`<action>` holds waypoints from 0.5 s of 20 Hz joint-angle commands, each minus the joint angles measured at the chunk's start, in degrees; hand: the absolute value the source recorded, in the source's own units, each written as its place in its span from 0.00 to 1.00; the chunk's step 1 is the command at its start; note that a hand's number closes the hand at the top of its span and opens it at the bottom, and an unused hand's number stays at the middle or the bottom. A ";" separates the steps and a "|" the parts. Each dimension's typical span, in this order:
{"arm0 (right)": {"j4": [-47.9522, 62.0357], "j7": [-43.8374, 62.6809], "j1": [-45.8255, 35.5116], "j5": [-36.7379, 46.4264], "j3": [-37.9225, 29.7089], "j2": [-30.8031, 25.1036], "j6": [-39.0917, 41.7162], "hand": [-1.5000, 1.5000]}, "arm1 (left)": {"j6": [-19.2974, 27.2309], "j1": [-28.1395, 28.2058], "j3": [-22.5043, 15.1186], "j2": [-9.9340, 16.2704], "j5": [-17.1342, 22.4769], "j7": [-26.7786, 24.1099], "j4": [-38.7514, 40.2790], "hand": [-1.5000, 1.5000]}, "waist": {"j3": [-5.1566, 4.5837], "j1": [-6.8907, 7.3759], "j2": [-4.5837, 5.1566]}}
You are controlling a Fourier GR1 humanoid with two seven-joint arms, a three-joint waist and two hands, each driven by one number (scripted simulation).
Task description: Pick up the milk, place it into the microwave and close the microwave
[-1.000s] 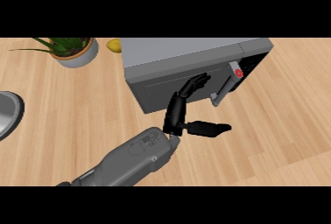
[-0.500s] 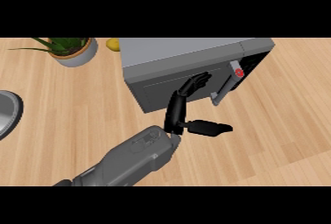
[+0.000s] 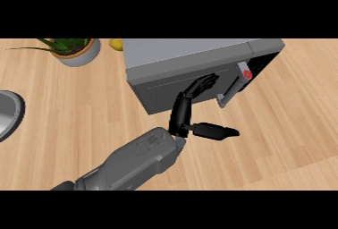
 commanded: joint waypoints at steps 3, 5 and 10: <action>4.66 2.34 -1.01 -7.72 1.90 2.33 2.89 0.00 | 0.80 -3.55 3.16 0.02 2.92 -0.13 4.48 0.00 | -0.06 -0.56 0.52; 5.75 3.18 -1.69 -8.93 1.77 1.43 3.90 0.00 | 0.79 -3.41 2.99 0.02 3.71 -0.25 5.00 0.00 | -0.11 -0.71 0.39; 8.70 4.10 -4.22 -12.29 1.31 0.44 5.63 0.00 | 0.46 -3.78 2.55 0.02 4.90 -1.46 5.15 0.00 | -0.10 -0.77 0.49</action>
